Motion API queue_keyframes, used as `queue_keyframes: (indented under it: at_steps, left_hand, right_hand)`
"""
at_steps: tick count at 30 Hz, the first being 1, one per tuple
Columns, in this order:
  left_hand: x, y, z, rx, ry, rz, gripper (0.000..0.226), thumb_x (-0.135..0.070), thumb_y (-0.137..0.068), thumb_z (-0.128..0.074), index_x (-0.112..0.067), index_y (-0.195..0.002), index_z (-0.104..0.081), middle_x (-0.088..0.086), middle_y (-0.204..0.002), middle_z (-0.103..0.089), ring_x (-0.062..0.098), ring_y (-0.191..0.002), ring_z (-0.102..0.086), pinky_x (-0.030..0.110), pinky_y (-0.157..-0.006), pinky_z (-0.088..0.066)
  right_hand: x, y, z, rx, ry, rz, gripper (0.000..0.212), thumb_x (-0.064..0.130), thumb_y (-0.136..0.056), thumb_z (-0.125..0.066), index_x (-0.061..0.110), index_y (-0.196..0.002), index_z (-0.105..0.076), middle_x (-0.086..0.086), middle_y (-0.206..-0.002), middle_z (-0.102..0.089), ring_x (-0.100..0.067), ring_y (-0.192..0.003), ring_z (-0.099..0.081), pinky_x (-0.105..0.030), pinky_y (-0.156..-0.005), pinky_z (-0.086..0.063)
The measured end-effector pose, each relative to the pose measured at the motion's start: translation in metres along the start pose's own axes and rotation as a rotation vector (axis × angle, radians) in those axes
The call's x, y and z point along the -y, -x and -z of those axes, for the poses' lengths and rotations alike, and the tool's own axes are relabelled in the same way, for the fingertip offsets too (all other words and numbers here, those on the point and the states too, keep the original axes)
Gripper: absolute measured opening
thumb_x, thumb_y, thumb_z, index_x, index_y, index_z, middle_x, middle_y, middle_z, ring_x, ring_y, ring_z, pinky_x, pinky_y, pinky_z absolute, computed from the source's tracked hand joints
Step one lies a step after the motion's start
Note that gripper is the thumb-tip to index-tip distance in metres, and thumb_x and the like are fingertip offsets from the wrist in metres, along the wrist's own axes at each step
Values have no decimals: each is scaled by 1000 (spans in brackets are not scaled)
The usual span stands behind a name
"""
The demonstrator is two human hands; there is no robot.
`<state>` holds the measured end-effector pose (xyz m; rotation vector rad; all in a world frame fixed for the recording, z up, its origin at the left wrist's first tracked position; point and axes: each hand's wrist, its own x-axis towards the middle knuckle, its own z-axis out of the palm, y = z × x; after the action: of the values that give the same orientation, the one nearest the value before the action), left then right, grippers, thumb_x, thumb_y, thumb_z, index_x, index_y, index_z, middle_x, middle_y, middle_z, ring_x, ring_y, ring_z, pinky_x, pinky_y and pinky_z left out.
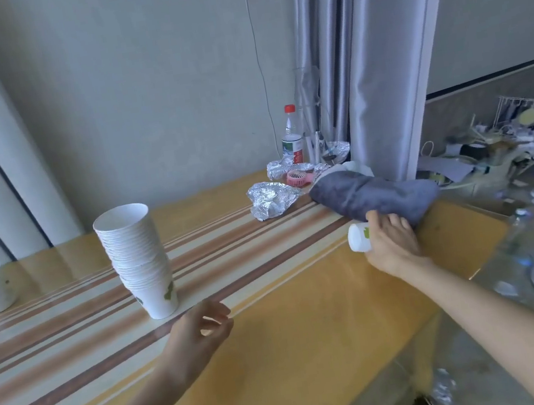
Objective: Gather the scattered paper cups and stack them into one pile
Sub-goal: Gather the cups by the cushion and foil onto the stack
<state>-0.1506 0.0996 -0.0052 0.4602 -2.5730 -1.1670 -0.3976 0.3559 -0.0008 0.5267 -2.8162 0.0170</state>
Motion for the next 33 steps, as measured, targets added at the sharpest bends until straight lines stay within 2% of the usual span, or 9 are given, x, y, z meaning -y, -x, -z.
queue_keyframes:
  at_steps: [4, 9, 14, 17, 20, 22, 26, 30, 33]
  left_hand:
    - [-11, 6, 5, 24, 49, 24, 7, -25, -85, -63, -26, -91, -59, -9, -91, -65, 7, -82, -65, 14, -66, -47]
    - [-33, 13, 11, 34, 270, 112, 40, -44, -84, -59, -26, -118, -48, -9, -108, -63, 10, -95, -66, 26, -82, -49]
    - [-29, 31, 28, -1, 332, 155, 50, -59, -72, -62, -27, -109, -54, 0, -104, -66, 14, -90, -62, 26, -73, -44]
    - [-18, 45, 46, -75, 447, 201, 37, -48, -78, -63, -25, -106, -55, -5, -99, -67, 10, -89, -60, 25, -74, -46]
    - [-8, 59, 64, -135, 604, 252, 39, -46, -81, -63, -20, -108, -54, -10, -96, -66, 1, -83, -62, 24, -76, -47]
    - [-4, 66, 73, -135, 621, 239, 42, -48, -79, -64, -20, -109, -53, -10, -103, -66, -1, -88, -64, 25, -80, -48]
    - [-7, 77, 91, -86, 560, 179, 57, -52, -71, -67, -26, -119, -50, -12, -123, -61, -3, -103, -62, 27, -89, -47]
    - [0, 82, 126, -157, 402, 189, 47, -39, -81, -66, -27, -123, -49, -12, -119, -61, -4, -100, -63, 19, -79, -48]
    - [18, 86, 152, -236, 263, 236, 33, -28, -84, -65, -23, -116, -55, -7, -111, -65, 9, -97, -64, 19, -72, -49]
  right_hand:
    - [44, 13, 27, 66, -203, 161, 64, 54, -67, -68, 28, -121, -47, -4, -121, -55, -32, -112, -46, -39, -95, -32]
    - [118, 54, 62, 230, -729, 462, 61, 48, -61, -78, 35, -115, -53, 11, -117, -53, -11, -109, -48, -19, -78, -37]
    - [175, 87, 78, 306, -771, 686, 67, 48, -63, -78, 37, -122, -48, 15, -125, -49, -6, -119, -41, -26, -95, -42]
    - [189, 90, 82, 419, -1116, 564, 78, 43, -69, -76, 36, -135, -35, 14, -135, -39, -3, -129, -34, -25, -104, -32]
    - [198, 88, 77, 698, -1597, 234, 99, 62, -58, -74, 23, -139, -33, 0, -135, -52, -16, -120, -53, -40, -106, -37]
    - [208, 94, 73, 866, -1738, 248, 97, 63, -58, -74, 12, -134, -42, -14, -133, -57, -24, -114, -58, -46, -99, -41]
    - [229, 93, 99, 608, -1802, 332, 58, 43, -74, -66, 4, -117, -58, -14, -115, -66, -27, -107, -62, -45, -93, -51]
    - [245, 53, 165, 137, -1682, 352, 56, 48, -72, -62, 17, -119, -55, 1, -124, -59, -12, -113, -55, -31, -96, -43]
    - [268, 21, 203, 14, -1534, 383, 60, 44, -80, -62, 17, -131, -45, -1, -136, -43, -10, -120, -45, -23, -94, -35]
